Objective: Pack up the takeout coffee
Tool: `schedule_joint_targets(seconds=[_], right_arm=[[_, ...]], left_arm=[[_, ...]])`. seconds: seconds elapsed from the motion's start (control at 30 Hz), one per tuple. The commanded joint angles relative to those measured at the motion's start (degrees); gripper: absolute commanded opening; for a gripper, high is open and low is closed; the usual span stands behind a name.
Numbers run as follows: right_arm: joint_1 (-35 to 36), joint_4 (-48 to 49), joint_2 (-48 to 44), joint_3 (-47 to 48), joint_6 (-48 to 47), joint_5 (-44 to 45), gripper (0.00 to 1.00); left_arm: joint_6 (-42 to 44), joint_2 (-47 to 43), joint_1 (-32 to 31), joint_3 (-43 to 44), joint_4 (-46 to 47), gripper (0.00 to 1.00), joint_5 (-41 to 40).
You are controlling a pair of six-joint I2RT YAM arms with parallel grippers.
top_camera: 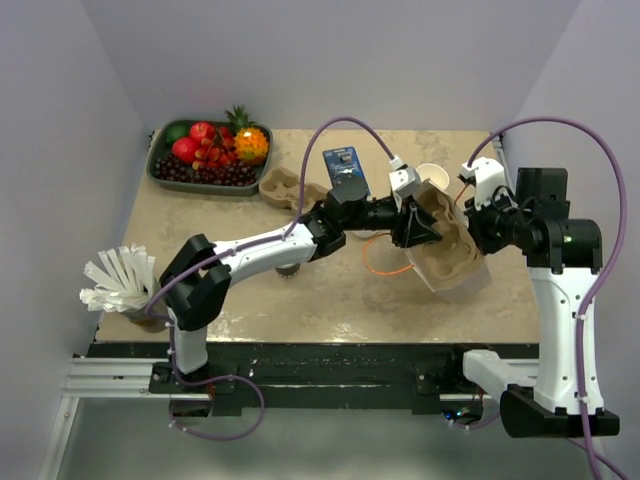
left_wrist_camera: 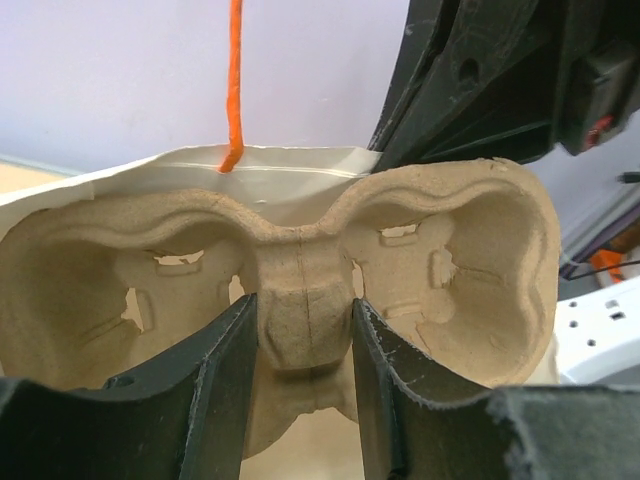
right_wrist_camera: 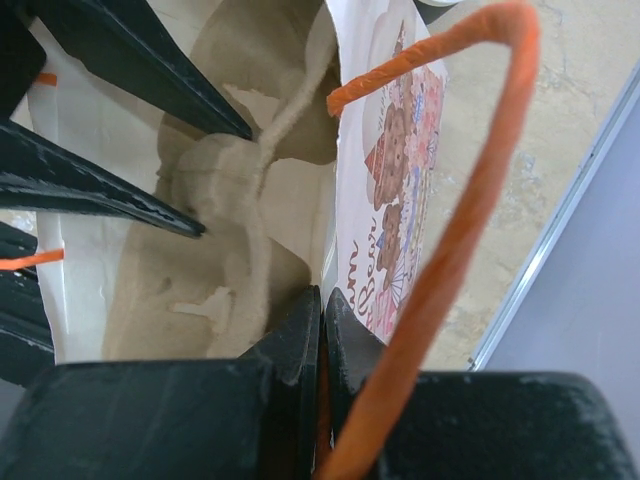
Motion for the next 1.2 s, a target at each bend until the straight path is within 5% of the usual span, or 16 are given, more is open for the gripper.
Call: schedule_joint_targets(seconds=[0.0,0.5,1.17], right_arm=[[0.31,0.14,0.42,1.24,1.81,-0.80,0.00],[0.31,-0.47,-0.20,0.01,2.69,-0.63,0.00],[0.31,-0.03,-2.04,-1.48,4.89,-5.64,0.00]], left_arm=[[8.76,1.24,-2.42,4.56,-4.75,0.00,-7.71],[19.15,-1.04,-3.92,4.57,-17.24,0.00,-15.80],[27.59,-0.08,-8.40,-2.29,-8.63,0.00,-22.75]])
